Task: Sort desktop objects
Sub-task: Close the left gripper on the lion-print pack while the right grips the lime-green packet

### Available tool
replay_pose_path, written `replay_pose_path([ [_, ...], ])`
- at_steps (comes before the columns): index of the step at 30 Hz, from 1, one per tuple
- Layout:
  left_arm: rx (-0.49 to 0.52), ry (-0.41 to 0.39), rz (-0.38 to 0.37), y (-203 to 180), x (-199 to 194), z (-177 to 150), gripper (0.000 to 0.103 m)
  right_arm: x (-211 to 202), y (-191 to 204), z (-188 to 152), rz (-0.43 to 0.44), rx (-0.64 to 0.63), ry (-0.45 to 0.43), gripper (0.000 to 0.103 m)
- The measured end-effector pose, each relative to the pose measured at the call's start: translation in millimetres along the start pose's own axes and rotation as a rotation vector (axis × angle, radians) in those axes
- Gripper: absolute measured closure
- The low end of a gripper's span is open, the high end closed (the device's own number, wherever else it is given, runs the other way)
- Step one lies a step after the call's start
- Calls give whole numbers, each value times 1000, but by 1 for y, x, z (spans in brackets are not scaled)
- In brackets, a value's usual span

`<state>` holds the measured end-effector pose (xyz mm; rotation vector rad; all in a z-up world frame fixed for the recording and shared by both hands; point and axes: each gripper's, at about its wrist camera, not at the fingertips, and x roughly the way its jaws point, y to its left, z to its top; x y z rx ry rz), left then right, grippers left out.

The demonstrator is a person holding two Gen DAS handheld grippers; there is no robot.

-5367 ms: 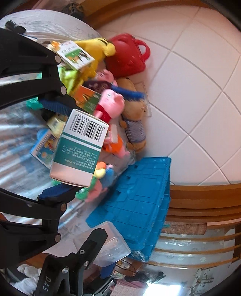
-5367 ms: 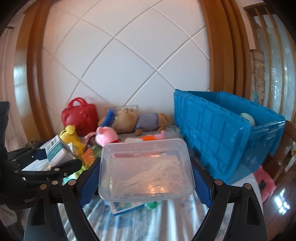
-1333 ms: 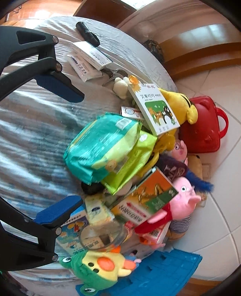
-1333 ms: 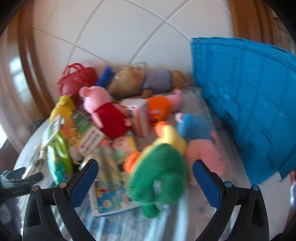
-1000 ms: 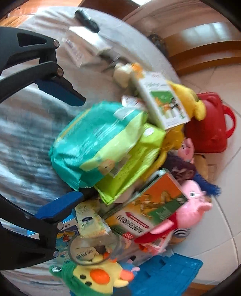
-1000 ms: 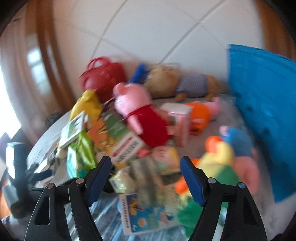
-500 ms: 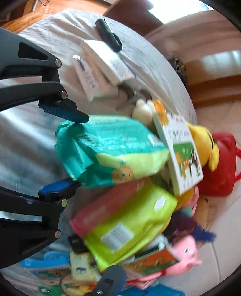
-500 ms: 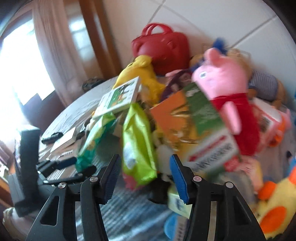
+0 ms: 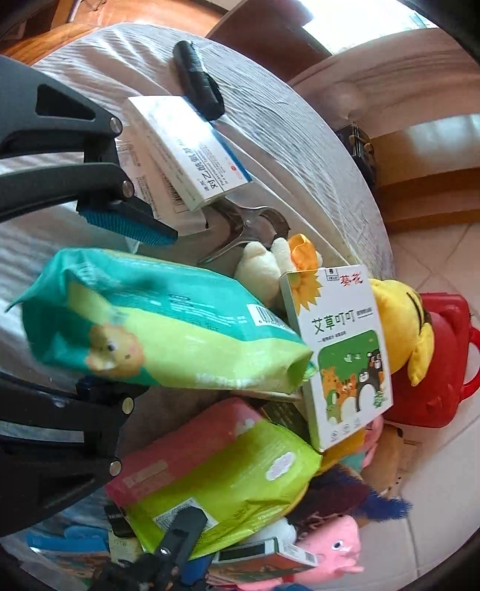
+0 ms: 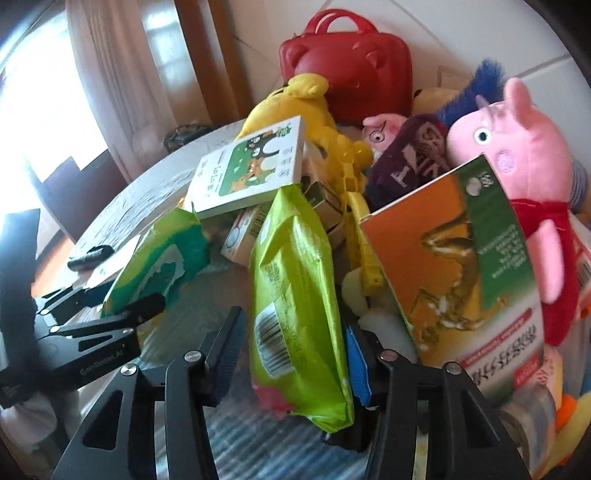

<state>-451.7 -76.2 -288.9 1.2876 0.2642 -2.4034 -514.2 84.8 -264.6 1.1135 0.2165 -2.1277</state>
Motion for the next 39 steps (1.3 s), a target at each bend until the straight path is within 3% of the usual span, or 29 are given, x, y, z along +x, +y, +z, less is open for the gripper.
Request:
replay_pose_path([
  [2, 3, 9, -4, 4, 4, 1, 47, 5, 5, 2, 17, -7, 9, 60],
  [4, -1, 19, -12, 10, 9, 3, 51, 13, 8, 3, 6, 7, 16, 57],
  [6, -3, 21, -17, 16, 9, 5, 51, 23, 5, 4, -6, 38, 20, 40],
  [11, 1, 25, -32, 28, 12, 10, 51, 38, 15, 8, -48, 35, 26, 17],
  [13, 6, 28, -48, 30, 14, 10, 51, 37, 24, 9, -42, 19, 32, 18],
  [16, 21, 31, -62, 33, 13, 7, 51, 28, 32, 7, 58, 34, 36, 24],
  [19, 20, 37, -69, 41, 14, 4, 51, 31, 38, 3, 110, 47, 52, 24],
  [24, 27, 39, -83, 51, 14, 4, 51, 61, 30, 1, 45, 168, 79, 23],
  [28, 42, 36, -100, 52, 15, 5, 51, 75, 29, -6, 33, 208, 92, 12],
  [31, 57, 31, -108, 49, 15, 6, 51, 82, 32, -8, 12, 219, 87, 13],
  [32, 64, 30, -112, 48, 14, 6, 52, 79, 35, -6, -1, 214, 71, 25],
  [34, 75, 31, -136, 43, 13, 5, 67, 73, 41, -4, -25, 205, 41, 38],
  [35, 81, 31, -147, 41, 12, 5, 69, 69, 43, -3, -26, 206, 33, 44],
  [39, 114, 27, -159, 32, 11, 5, 75, 66, 56, -5, -34, 163, 43, 45],
])
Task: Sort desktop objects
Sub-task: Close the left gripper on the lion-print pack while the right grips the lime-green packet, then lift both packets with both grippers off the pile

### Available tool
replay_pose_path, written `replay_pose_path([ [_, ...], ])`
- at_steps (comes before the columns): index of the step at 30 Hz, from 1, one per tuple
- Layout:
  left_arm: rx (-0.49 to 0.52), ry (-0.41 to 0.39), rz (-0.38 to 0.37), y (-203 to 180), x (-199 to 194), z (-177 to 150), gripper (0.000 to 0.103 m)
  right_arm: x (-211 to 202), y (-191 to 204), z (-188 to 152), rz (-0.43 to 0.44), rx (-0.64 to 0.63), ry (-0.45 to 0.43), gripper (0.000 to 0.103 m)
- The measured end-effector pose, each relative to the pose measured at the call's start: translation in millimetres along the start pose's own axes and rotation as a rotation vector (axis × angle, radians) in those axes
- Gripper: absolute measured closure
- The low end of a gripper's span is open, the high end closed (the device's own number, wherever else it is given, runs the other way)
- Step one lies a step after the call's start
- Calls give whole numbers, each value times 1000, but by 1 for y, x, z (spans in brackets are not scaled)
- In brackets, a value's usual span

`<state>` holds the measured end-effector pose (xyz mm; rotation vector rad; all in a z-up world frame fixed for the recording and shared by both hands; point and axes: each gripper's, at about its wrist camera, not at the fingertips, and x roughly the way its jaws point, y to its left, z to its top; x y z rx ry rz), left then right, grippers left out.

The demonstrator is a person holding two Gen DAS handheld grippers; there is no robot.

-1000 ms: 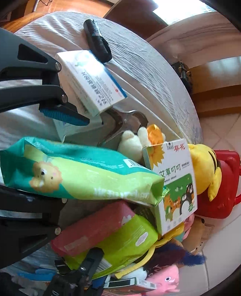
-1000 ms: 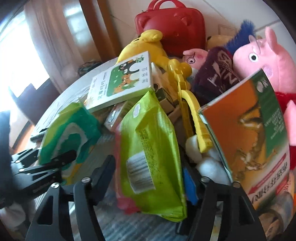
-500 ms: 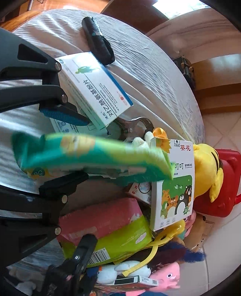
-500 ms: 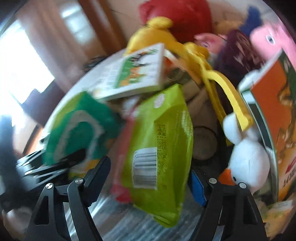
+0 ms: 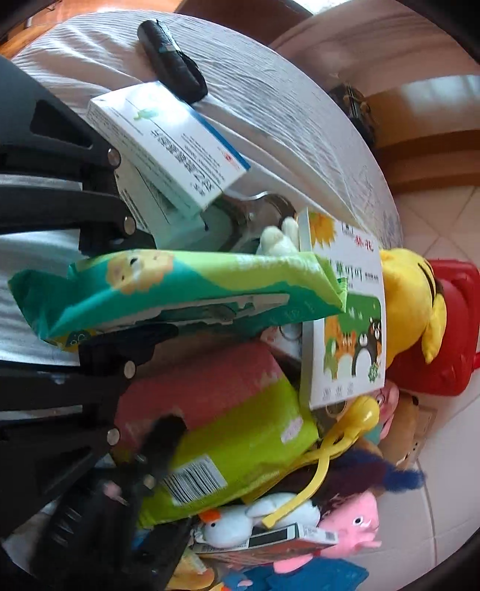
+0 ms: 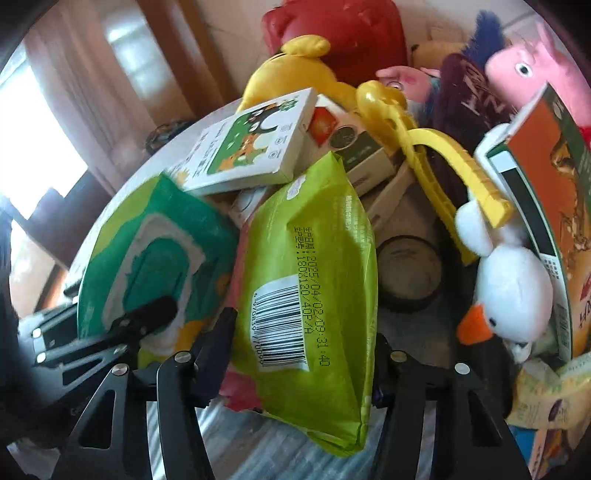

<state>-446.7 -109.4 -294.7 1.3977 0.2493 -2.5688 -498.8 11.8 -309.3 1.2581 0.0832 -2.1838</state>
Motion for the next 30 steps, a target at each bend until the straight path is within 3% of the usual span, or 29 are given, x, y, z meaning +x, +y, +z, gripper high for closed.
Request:
replay_pose_path([
  [6, 12, -6, -5, 0, 0, 0, 75, 2, 5, -2, -17, -15, -4, 47],
  [8, 20, -2, -18, -1, -3, -1, 80, -2, 4, -3, -28, -28, -5, 49],
  [14, 39, -14, -24, -2, -10, -5, 80, -20, 17, -11, -123, -90, -14, 51],
  [18, 41, -18, -27, -1, -7, -6, 82, -12, 10, -16, -118, -63, 2, 52],
  [22, 57, -73, -44, -5, -35, 0, 82, -39, 21, -13, -143, -100, -66, 72],
  [26, 79, -110, -48, -5, -59, 7, 82, -60, 28, -3, -164, -117, -77, 74],
  [30, 82, -89, -42, 0, -62, 0, 82, -56, 24, -17, -146, -101, -7, 74],
])
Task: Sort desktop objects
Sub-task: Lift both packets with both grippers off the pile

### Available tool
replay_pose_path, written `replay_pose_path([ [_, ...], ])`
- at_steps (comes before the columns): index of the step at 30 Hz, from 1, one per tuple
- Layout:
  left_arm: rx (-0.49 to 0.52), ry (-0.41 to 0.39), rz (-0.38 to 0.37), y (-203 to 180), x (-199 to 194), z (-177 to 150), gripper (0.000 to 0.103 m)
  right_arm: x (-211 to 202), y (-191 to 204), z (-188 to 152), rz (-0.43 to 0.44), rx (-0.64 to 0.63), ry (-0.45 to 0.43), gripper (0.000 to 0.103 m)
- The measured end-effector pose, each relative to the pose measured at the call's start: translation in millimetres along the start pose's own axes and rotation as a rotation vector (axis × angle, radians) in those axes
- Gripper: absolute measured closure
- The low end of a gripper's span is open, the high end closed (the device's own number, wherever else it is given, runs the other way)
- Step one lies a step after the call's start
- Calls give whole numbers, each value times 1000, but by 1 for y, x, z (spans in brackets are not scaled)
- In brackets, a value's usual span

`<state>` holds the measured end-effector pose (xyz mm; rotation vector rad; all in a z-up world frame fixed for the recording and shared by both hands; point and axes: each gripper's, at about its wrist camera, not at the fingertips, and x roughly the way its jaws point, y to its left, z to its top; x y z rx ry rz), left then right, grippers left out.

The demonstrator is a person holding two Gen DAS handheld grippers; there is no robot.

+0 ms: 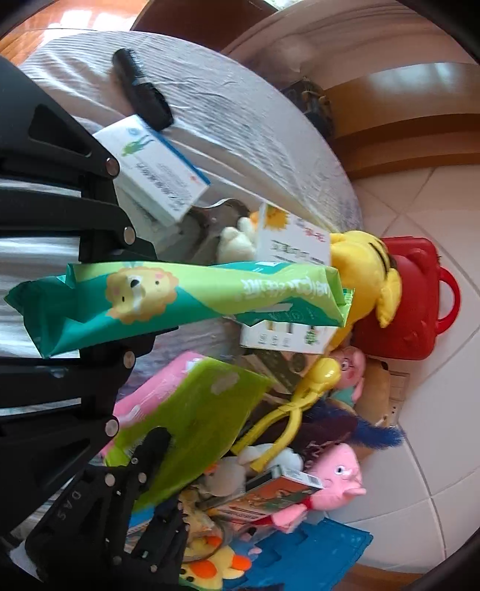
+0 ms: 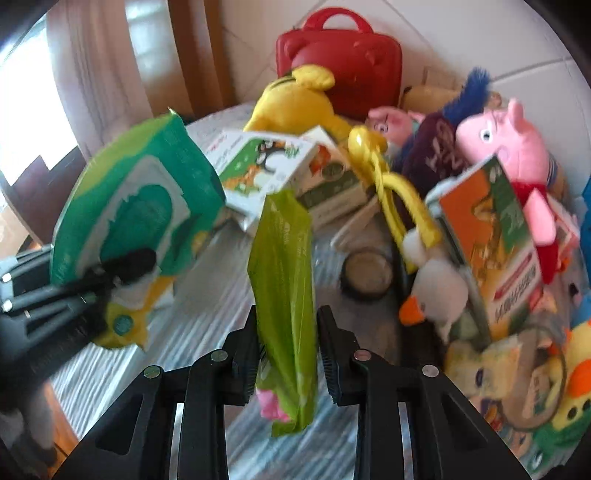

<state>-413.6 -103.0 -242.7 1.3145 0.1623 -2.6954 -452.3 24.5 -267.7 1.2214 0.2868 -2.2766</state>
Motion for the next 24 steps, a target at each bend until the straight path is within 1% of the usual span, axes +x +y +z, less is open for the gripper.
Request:
replay_pose_path([
  [3, 0, 37, 3, 1, 11, -11, 82, 14, -3, -14, 53, 41, 31, 68],
  [5, -3, 50, 3, 1, 15, -18, 82, 21, -3, -17, 67, 56, 32, 64],
  [6, -5, 56, 4, 1, 17, -22, 82, 24, -2, -18, 66, 58, 29, 64],
  [8, -13, 61, 6, 2, 20, -25, 82, 30, 0, -17, 64, 57, 26, 65],
  [11, -19, 61, 9, 3, 20, -25, 82, 33, 2, -14, 41, 39, 24, 72],
  [13, -18, 54, 9, 2, 16, -24, 82, 27, 4, -12, 23, 20, 26, 73],
  [16, -9, 24, -2, -1, 3, -14, 82, 8, 3, -8, 13, 22, -5, 73],
  [19, 15, -23, -24, -9, -17, 1, 82, -26, 0, 1, -32, 23, -72, 73],
  [24, 72, -111, -80, -33, -55, 29, 82, -88, -10, 15, -98, 41, -192, 73],
])
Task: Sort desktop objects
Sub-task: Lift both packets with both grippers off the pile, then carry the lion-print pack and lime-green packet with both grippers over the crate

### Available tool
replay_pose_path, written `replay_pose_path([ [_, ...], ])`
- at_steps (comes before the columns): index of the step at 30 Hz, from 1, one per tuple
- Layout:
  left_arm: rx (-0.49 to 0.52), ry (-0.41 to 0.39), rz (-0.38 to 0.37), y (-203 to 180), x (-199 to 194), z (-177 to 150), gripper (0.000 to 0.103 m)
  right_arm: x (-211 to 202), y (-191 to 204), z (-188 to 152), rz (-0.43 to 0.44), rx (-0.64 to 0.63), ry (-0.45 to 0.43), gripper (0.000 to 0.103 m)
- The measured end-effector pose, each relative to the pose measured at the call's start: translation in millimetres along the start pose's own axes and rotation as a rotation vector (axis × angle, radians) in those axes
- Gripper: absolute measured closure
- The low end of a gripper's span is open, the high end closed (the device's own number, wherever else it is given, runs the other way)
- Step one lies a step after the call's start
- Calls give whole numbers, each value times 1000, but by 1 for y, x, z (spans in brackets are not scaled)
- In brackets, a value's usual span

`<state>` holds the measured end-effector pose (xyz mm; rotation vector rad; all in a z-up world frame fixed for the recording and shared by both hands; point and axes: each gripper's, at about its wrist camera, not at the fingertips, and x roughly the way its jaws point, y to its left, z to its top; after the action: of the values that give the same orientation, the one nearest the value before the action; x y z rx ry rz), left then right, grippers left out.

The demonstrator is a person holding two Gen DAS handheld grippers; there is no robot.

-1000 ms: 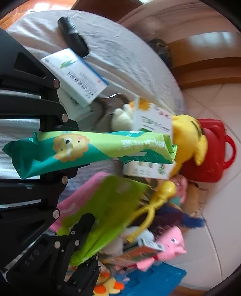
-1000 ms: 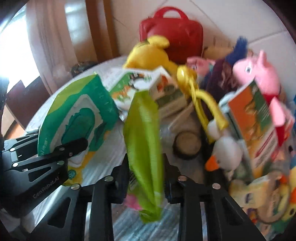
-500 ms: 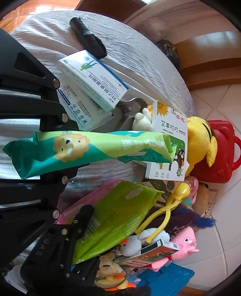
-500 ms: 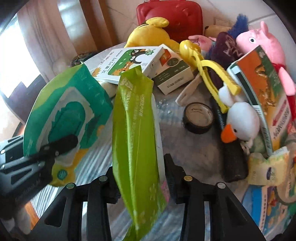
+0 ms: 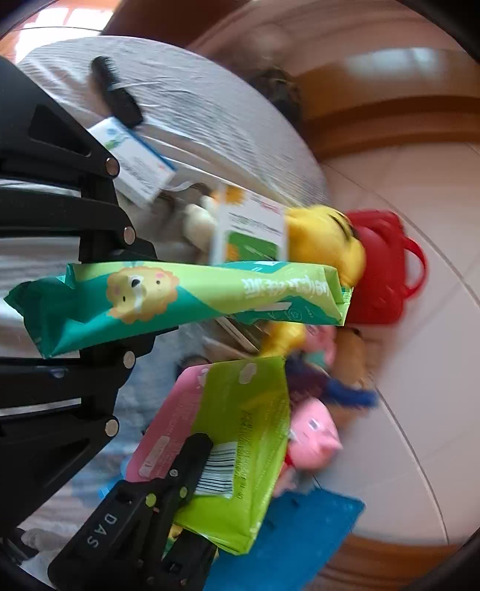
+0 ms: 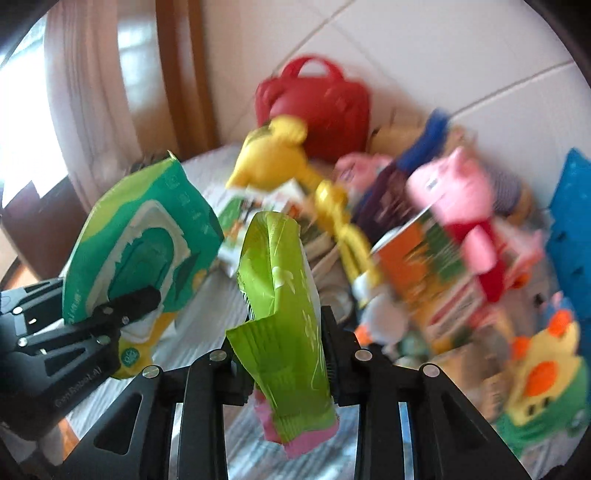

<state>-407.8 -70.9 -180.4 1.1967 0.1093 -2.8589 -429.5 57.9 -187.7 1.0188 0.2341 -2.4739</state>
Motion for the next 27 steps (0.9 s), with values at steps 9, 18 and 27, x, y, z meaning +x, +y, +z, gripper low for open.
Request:
replay_pose_path([
  [9, 110, -155, -126, -61, -58, 53, 82, -104, -35, 38, -133, 41, -198, 73],
  [18, 205, -222, -229, -142, -82, 79, 82, -176, -93, 37, -252, 104, -314, 73],
  [27, 268, -306, -298, -280, -93, 98, 82, -250, -211, 11, -364, 164, -435, 73],
])
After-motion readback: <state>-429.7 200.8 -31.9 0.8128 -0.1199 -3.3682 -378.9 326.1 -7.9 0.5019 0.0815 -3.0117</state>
